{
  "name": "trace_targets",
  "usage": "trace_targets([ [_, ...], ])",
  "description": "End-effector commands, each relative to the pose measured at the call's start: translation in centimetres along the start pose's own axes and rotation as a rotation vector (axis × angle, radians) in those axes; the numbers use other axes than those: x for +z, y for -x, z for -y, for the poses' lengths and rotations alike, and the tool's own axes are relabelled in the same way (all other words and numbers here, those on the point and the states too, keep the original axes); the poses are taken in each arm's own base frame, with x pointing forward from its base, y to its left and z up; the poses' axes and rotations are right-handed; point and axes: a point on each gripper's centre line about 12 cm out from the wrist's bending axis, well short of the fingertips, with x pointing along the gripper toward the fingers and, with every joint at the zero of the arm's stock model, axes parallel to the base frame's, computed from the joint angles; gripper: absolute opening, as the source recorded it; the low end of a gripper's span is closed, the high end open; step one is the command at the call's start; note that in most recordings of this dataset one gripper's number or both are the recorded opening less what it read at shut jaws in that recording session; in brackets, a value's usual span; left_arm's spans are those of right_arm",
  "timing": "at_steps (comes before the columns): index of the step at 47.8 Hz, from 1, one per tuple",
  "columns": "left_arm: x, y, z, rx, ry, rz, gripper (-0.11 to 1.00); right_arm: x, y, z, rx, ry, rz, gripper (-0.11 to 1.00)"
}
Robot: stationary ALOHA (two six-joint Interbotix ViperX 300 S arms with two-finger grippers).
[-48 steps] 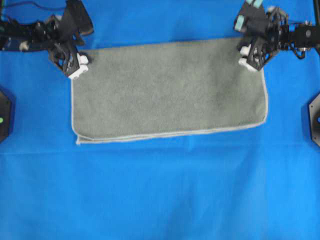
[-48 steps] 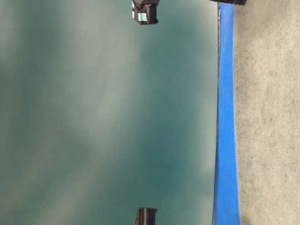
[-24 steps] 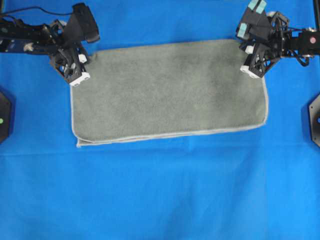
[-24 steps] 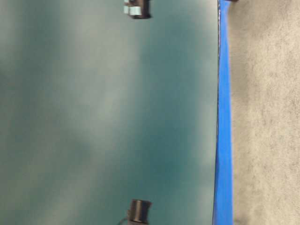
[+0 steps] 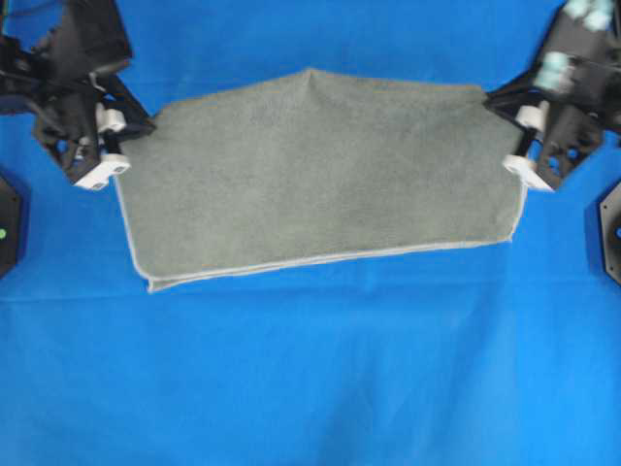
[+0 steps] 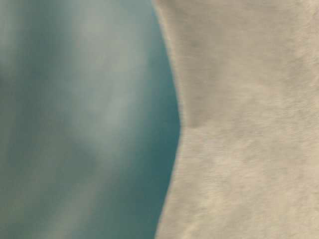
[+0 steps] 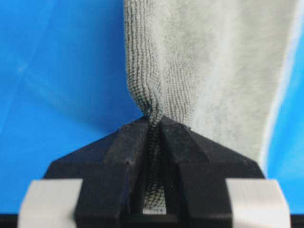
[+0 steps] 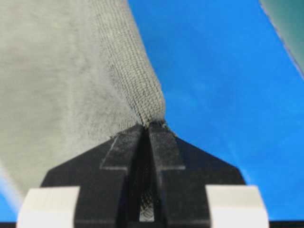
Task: Fold a large towel.
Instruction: 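Lift the towel and rotate it, left gripper swinging down to the bottom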
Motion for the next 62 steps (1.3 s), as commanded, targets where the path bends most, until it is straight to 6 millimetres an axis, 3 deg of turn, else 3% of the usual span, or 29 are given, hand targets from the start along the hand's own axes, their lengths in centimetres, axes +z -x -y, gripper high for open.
trace_targets([
  [1, 1.1, 2.0, 0.7, -0.024, 0.003, 0.06, 0.06, 1.3, 1.8, -0.5, 0.04, -0.008, 0.063, 0.02],
  [6, 1.2, 2.5, 1.6, -0.052, 0.003, 0.08, 0.06, 1.9, 1.7, -0.3, 0.039, -0.009, 0.1, 0.02],
  [11, 1.2, 2.4, 3.4, -0.107, -0.003, 0.087, 0.06, 3.1, 0.9, 1.2, -0.019, -0.037, 0.129, 0.02],
  [18, 1.1, 2.5, 7.9, -0.242, -0.024, 0.117, 0.06, 5.4, -0.2, 4.5, -0.114, -0.122, 0.184, 0.02],
  [32, 1.9, 2.1, 17.2, -0.495, -0.092, 0.199, 0.06, 10.2, -3.3, 8.1, -0.17, -0.152, 0.279, 0.02],
  [38, 3.3, 1.0, 20.3, -0.532, -0.112, 0.205, 0.06, 12.1, -5.3, 9.3, -0.202, -0.137, 0.279, 0.02],
  [49, 7.7, -0.8, 27.1, -0.587, -0.158, 0.227, 0.06, 15.9, -7.7, 10.3, -0.236, -0.102, 0.298, 0.02],
  [56, 9.1, -1.7, 29.4, -0.582, -0.169, 0.192, 0.06, 16.4, -8.0, 10.4, -0.243, -0.088, 0.301, 0.02],
  [62, 10.2, -2.7, 30.8, -0.586, -0.163, 0.194, 0.05, 15.8, -7.9, 10.6, -0.265, -0.069, 0.269, 0.02],
])
